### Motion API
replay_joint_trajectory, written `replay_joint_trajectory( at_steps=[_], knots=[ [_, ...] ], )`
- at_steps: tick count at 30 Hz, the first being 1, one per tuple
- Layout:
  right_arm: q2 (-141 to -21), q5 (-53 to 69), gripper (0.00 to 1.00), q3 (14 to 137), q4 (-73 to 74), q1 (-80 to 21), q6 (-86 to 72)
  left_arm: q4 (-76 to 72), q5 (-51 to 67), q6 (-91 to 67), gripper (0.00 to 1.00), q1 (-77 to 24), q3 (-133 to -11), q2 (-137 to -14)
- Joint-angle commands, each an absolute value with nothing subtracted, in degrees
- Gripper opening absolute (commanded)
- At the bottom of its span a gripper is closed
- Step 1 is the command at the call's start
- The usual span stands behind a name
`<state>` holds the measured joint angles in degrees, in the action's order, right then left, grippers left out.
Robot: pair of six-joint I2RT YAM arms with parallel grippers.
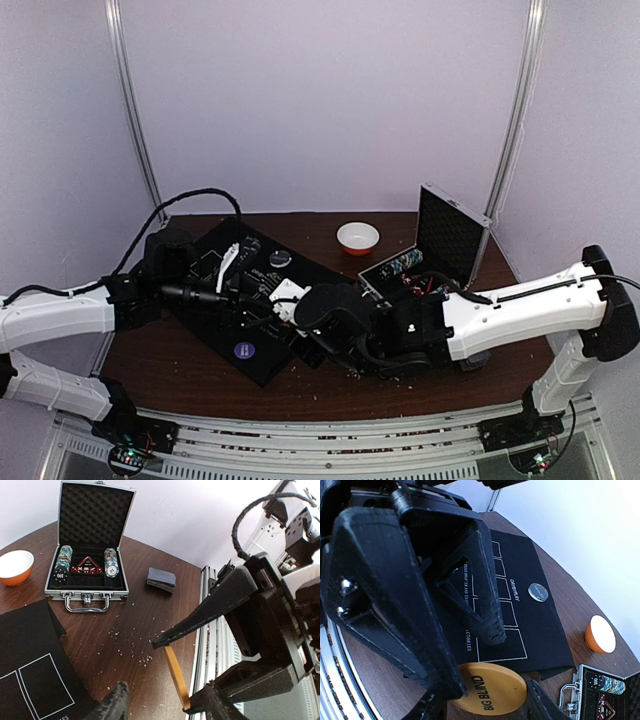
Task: Distribute texas hold em gaming equipment
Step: Pass from the right arm to the left
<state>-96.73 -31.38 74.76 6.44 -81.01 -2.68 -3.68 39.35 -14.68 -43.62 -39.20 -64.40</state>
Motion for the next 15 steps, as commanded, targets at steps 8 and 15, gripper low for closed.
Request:
replay_joint_trajectory(
  at_steps=[8, 15],
  knots=[
    [-98.3, -34.41, 0.36, 76.98, 4.81, -80.74, 0.17, -4.65, 44.85, -11.6, 0.15, -45.37, -39.94, -67.27],
    [-98.63, -34.95, 0.37, 76.79, 5.16, -80.61, 0.41, -4.0, 43.65, -11.03, 0.0, -45.36, -40.25, -66.37]
  ],
)
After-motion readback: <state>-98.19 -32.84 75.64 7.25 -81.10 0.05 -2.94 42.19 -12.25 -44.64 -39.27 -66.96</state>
